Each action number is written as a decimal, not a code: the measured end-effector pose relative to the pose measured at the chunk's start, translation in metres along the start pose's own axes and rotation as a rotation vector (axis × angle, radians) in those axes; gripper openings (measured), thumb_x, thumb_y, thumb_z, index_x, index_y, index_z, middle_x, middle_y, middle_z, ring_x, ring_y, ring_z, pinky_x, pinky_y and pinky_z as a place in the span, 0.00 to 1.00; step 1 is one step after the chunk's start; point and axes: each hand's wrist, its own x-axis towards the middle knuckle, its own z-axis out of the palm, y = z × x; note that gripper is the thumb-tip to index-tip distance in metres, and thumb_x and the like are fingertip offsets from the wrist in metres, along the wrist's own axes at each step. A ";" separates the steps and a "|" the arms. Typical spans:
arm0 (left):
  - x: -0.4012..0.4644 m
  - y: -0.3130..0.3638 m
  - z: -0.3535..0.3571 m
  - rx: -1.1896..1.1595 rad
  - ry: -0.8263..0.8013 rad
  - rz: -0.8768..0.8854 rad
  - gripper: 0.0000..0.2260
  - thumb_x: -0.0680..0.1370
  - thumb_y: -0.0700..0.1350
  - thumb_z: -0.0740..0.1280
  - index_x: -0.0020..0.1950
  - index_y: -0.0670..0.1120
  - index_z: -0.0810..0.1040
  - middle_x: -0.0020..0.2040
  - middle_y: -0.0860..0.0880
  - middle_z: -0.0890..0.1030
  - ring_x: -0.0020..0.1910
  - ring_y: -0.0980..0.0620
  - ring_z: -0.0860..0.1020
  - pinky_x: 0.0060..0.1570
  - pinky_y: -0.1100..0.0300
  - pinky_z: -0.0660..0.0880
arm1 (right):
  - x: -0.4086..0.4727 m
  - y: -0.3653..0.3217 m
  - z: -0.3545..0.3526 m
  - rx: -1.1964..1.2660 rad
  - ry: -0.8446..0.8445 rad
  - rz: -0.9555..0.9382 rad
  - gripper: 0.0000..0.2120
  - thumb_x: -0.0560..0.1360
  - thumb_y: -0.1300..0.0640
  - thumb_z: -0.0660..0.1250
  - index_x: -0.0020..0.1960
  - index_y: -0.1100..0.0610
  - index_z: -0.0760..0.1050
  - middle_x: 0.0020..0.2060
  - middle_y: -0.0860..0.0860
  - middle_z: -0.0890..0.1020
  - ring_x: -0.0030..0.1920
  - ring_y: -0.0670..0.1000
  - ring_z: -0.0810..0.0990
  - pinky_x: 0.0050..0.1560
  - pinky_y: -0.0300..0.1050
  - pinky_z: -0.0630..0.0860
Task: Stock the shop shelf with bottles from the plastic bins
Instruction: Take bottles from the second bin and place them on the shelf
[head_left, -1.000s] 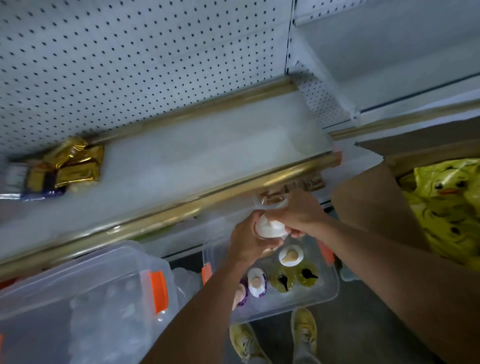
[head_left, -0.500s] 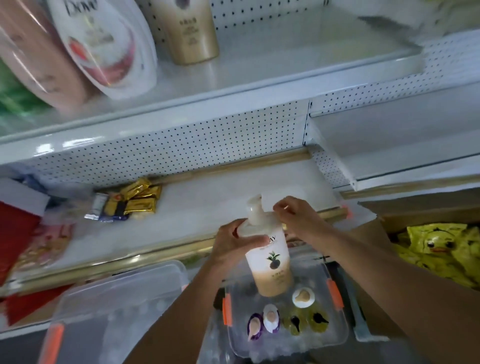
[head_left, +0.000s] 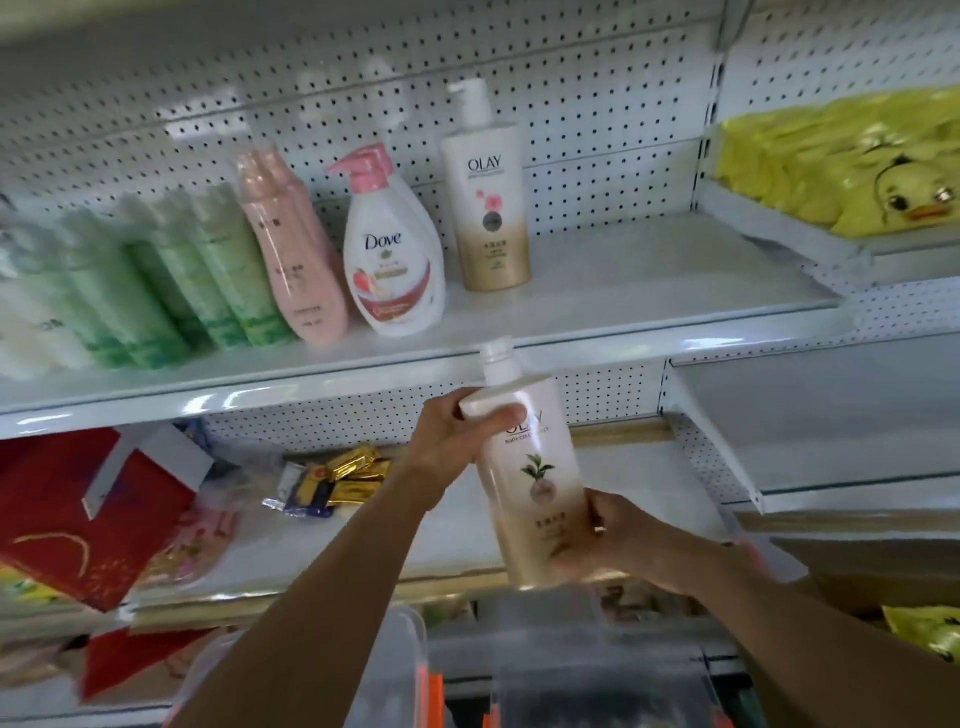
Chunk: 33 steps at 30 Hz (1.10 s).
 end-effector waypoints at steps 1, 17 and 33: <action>0.001 0.011 -0.003 0.008 0.009 0.031 0.15 0.68 0.47 0.78 0.53 0.49 0.80 0.45 0.47 0.85 0.46 0.47 0.84 0.46 0.49 0.82 | 0.001 -0.009 -0.002 0.009 0.032 -0.037 0.28 0.63 0.65 0.80 0.60 0.56 0.75 0.51 0.50 0.84 0.52 0.51 0.84 0.53 0.50 0.82; 0.035 0.161 -0.044 0.056 0.054 0.426 0.18 0.73 0.41 0.74 0.62 0.45 0.76 0.51 0.49 0.81 0.40 0.63 0.81 0.36 0.67 0.78 | 0.024 -0.145 -0.049 -0.080 0.353 -0.367 0.24 0.63 0.60 0.80 0.55 0.51 0.76 0.45 0.48 0.84 0.45 0.48 0.83 0.36 0.40 0.77; 0.112 0.185 -0.043 0.534 0.141 0.480 0.19 0.75 0.44 0.71 0.65 0.45 0.74 0.61 0.45 0.75 0.56 0.47 0.77 0.60 0.54 0.73 | 0.112 -0.176 -0.084 -0.101 0.462 -0.378 0.30 0.59 0.62 0.82 0.58 0.55 0.75 0.48 0.48 0.83 0.49 0.46 0.81 0.44 0.38 0.78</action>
